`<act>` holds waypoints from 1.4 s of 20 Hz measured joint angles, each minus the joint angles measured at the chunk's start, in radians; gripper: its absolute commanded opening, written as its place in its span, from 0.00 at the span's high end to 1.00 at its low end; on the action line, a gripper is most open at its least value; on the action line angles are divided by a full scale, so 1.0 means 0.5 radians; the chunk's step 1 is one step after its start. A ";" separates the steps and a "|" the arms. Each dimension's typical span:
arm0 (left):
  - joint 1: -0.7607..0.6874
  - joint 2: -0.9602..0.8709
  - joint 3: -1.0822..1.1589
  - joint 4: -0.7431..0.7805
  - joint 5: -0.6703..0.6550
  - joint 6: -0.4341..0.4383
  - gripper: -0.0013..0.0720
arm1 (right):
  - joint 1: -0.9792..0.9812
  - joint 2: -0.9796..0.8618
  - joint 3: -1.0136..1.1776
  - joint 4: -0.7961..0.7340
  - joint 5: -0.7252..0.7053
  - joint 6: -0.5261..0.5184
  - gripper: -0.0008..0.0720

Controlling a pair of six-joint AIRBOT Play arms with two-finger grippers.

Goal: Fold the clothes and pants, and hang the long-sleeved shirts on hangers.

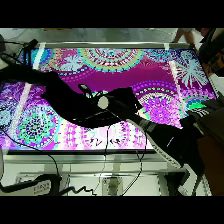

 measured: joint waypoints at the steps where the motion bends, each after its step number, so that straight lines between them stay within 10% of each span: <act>1: -0.052 -0.049 0.000 -0.053 0.058 -0.005 0.97 | -0.072 0.034 0.002 -0.078 0.038 0.003 0.96; 9: -0.861 -0.493 0.002 -0.473 0.835 0.071 0.95 | -0.977 0.569 0.007 -0.600 0.417 0.036 0.96; 10: -0.959 -0.535 0.002 -0.488 0.995 0.077 0.65 | -1.103 0.630 0.008 -0.645 0.468 0.035 0.96; 11: -1.052 -0.573 0.002 -0.504 1.157 0.082 0.02 | -1.217 0.675 0.008 -0.684 0.510 0.034 0.96; 18: -1.297 -0.632 0.003 -0.497 1.614 0.172 0.07 | -1.832 0.707 -0.095 -0.806 0.613 -0.150 0.96; 22: -1.176 -0.626 0.003 -0.407 1.647 0.195 0.91 | -1.989 0.536 -0.289 -0.401 0.614 -0.538 0.95; 24: -1.103 -0.630 0.003 -0.202 1.588 0.203 0.97 | -2.004 0.413 -0.369 -0.044 0.661 -0.803 0.21; 28: -0.996 -0.671 0.003 0.327 1.337 0.201 0.97 | -1.891 0.209 -0.433 0.333 0.653 -1.054 0.03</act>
